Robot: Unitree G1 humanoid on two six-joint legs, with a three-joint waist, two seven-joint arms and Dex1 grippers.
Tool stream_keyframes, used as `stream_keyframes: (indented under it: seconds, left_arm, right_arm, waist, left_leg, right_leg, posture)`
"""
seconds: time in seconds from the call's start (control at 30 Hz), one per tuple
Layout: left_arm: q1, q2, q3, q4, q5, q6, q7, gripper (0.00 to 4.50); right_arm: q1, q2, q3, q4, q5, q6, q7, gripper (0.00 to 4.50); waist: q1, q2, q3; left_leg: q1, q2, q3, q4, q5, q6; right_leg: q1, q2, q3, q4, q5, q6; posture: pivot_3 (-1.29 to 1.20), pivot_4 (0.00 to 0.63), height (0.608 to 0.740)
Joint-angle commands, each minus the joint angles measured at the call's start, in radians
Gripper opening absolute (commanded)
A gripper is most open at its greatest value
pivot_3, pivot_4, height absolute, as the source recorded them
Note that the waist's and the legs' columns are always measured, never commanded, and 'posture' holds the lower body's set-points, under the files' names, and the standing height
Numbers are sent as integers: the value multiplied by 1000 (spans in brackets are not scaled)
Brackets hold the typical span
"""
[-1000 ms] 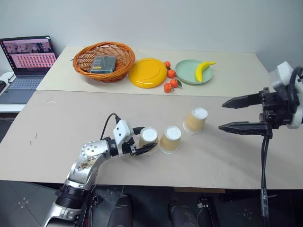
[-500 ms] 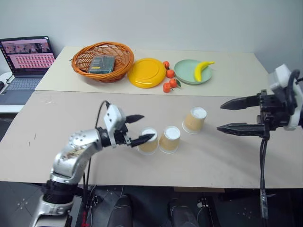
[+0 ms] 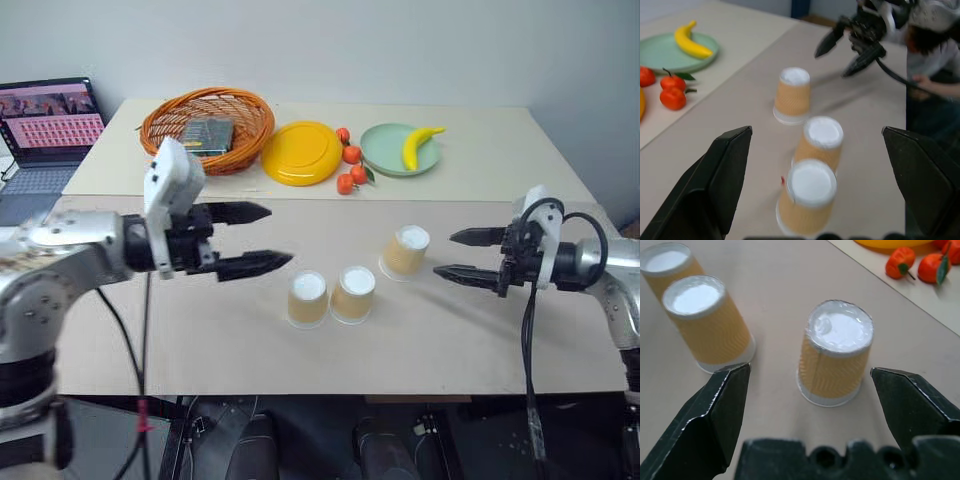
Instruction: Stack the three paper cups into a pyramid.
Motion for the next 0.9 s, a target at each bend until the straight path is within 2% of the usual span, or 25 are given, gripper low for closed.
stream_keyframes:
  seconds: [0.03,0.37,0.67,0.77,0.87,0.9]
  left_arm:
    - [-8,51,48,-40,-67,19,-32,4435]
    - [-14,71,52,-64,-124,29,46,4435]
    - [14,87,89,-85,-171,34,120,4435]
    - [39,88,96,-99,-176,29,137,4500]
    - [53,92,101,-105,-181,24,148,4500]
    - [54,93,102,-103,-181,22,149,4500]
  right_arm:
    - [-30,43,-10,90,-42,-107,-19,4500]
    - [-150,173,38,279,-108,-212,-13,4500]
    - [-253,223,62,402,-149,-264,16,4500]
    - [-274,233,66,438,-159,-268,25,3840]
    - [-283,238,71,455,-170,-280,31,2795]
    - [-285,239,71,456,-173,-281,32,2684]
  waist:
    - [3,0,0]
    - [6,0,0]
    - [9,0,0]
    - [8,0,0]
    - [9,0,0]
    - [8,0,0]
  left_leg:
    - [0,0,0,0,0,0]
    - [0,0,0,0,0,0]
    - [0,0,0,0,0,0]
    - [0,0,0,0,0,0]
    - [0,0,0,0,0,0]
    - [0,0,0,0,0,0]
  right_leg:
    - [0,0,0,0,0,0]
    - [0,0,0,0,0,0]
    - [0,0,0,0,0,0]
    - [0,0,0,0,0,-1]
    - [0,0,0,0,0,-1]
    - [0,0,0,0,0,-1]
  posture:
    - [0,150,732]
    - [0,150,732]
    - [0,150,732]
    - [0,150,732]
    - [0,150,732]
    - [0,150,732]
